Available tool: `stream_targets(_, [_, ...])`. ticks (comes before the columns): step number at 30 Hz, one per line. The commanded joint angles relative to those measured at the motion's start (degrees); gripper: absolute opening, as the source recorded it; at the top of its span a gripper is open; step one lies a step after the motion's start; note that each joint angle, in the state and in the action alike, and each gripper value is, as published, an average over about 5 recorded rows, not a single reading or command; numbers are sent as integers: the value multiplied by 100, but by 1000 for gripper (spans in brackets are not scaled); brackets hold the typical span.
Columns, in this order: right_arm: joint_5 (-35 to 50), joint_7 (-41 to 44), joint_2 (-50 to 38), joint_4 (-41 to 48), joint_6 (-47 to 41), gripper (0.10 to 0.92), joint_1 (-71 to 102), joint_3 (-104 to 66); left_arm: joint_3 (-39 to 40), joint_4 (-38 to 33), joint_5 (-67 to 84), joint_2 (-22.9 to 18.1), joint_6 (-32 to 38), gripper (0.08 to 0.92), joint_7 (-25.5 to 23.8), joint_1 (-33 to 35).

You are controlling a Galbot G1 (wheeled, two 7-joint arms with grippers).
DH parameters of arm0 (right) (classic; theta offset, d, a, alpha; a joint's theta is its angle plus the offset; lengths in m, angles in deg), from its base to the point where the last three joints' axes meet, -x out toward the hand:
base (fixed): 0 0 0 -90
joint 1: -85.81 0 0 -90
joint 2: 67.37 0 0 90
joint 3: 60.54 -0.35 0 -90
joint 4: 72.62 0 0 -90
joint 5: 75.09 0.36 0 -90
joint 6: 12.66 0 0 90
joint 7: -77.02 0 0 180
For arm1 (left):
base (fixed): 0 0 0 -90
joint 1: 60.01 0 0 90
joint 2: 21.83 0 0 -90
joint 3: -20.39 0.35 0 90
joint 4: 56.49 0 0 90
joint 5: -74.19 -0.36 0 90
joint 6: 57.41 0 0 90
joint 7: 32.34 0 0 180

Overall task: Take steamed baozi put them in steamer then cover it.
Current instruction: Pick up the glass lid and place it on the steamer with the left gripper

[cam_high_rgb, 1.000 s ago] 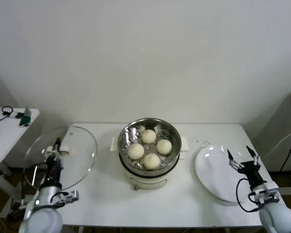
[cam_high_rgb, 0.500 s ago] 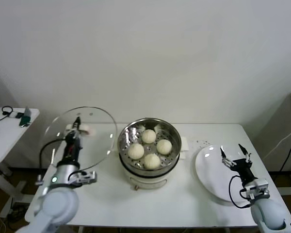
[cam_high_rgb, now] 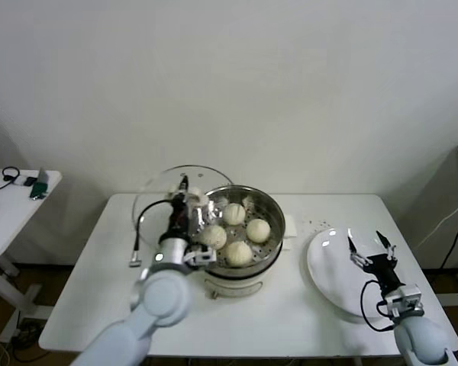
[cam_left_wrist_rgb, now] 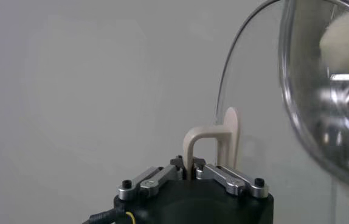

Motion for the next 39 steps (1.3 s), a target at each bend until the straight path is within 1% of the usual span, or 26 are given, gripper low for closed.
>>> stream_targets(1, [-26, 51, 31, 9, 49, 823, 58, -117, 947, 742, -666, -1294, -276, 151, -458, -591])
stream_targets(7, [-25, 81, 22, -18, 73, 823, 98, -169, 968, 1000, -751, -1671, -276, 151, -363, -461])
stream_targets(11, [-27, 92, 28, -19, 88, 823, 105, -185, 921, 1144, -756, -1786, -276, 151, -308, -439])
stream_targets(20, [-34, 117, 52, 12, 109, 823, 98, -190, 840, 1351, -634, -1726, -276, 151, -176, -325])
stream_targets(39, [-67, 147, 58, -16, 114, 823, 89, -188, 728, 1554, -419, -1570, -276, 151, 83, -274])
